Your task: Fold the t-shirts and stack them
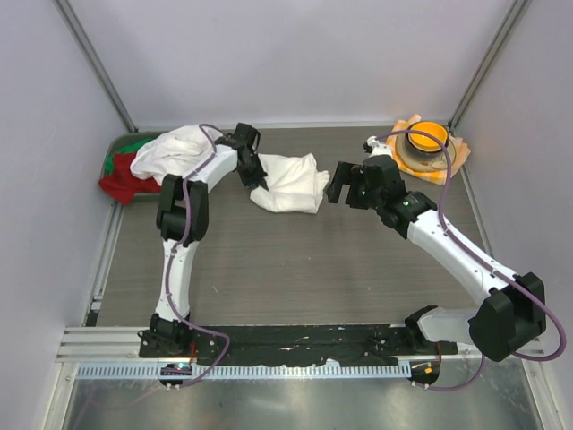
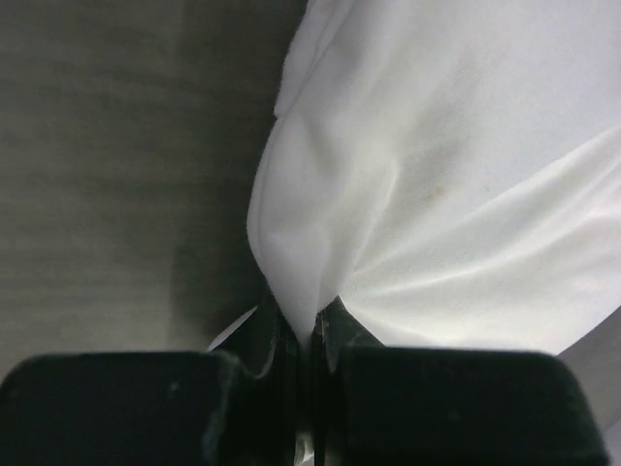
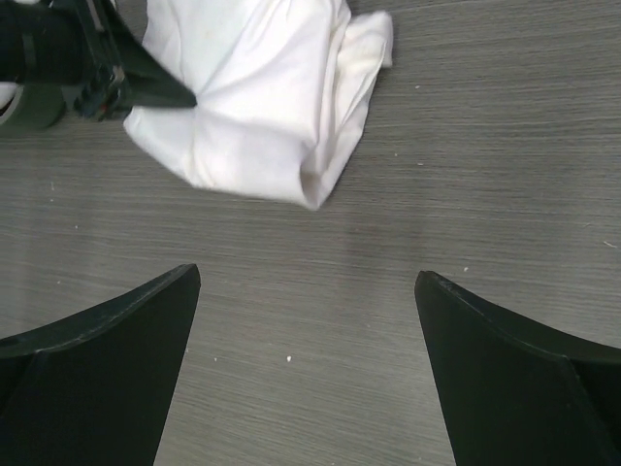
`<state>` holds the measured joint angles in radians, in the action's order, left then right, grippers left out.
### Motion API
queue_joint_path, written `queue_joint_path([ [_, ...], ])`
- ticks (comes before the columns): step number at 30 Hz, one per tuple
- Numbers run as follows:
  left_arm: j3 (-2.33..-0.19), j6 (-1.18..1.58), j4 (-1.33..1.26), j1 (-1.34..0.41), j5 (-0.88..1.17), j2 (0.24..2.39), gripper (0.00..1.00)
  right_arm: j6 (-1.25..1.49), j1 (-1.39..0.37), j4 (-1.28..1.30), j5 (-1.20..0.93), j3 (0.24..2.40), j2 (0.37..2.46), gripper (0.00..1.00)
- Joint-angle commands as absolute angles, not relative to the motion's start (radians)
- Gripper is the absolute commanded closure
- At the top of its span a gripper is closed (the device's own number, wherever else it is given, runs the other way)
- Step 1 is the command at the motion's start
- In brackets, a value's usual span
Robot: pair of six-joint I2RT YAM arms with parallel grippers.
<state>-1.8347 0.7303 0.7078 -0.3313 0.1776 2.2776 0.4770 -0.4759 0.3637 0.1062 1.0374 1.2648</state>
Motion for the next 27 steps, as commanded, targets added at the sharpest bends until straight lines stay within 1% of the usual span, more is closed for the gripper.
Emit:
queue_joint_path([
  [1,-2.163,0.646,0.928,-0.273,0.089,2.460,1.00,0.509,-0.479,0.293,0.057,1.026,1.233,0.01],
  [4,-2.349,0.614,0.989,-0.233,0.109,2.577,1.00,0.517,-0.477,0.278,0.040,1.014,1.232,0.01],
  [7,-2.466,0.601,1.012,-0.190,0.121,2.649,1.00,0.511,-0.480,0.268,0.046,1.011,1.235,0.01],
  [11,-2.502,0.597,0.985,-0.150,0.144,2.672,1.00,0.506,-0.480,0.255,0.052,1.002,1.249,0.01],
  [14,-2.499,0.571,0.963,-0.133,0.158,2.660,0.92,0.508,-0.480,0.250,0.048,0.999,1.256,0.01],
  [15,-2.494,0.566,0.956,-0.130,0.167,2.654,0.79,0.506,-0.480,0.249,0.048,0.993,1.258,0.01],
  [17,-2.473,0.548,0.930,-0.127,0.173,2.634,0.62,0.502,-0.480,0.238,0.045,0.985,1.258,0.01],
  [18,-2.465,0.545,0.913,-0.126,0.176,2.613,0.40,0.500,-0.482,0.233,0.044,0.974,1.255,0.01],
  [19,-2.464,0.538,0.907,-0.124,0.181,2.605,0.26,0.499,-0.482,0.219,0.049,0.971,1.255,0.01],
  [20,-2.464,0.537,0.905,-0.124,0.186,2.588,0.05,0.500,-0.482,0.218,0.057,0.968,1.256,0.01],
  [21,-2.464,0.535,0.905,-0.124,0.189,2.577,0.00,0.497,-0.483,0.219,0.058,0.969,1.259,0.00],
  [24,-2.436,0.545,0.913,-0.126,0.186,2.507,0.00,0.497,-0.485,0.222,0.074,0.988,1.282,0.00],
  [27,-2.387,0.542,0.949,-0.129,0.129,2.403,0.00,0.508,-0.489,0.284,0.158,1.035,1.342,0.00],
])
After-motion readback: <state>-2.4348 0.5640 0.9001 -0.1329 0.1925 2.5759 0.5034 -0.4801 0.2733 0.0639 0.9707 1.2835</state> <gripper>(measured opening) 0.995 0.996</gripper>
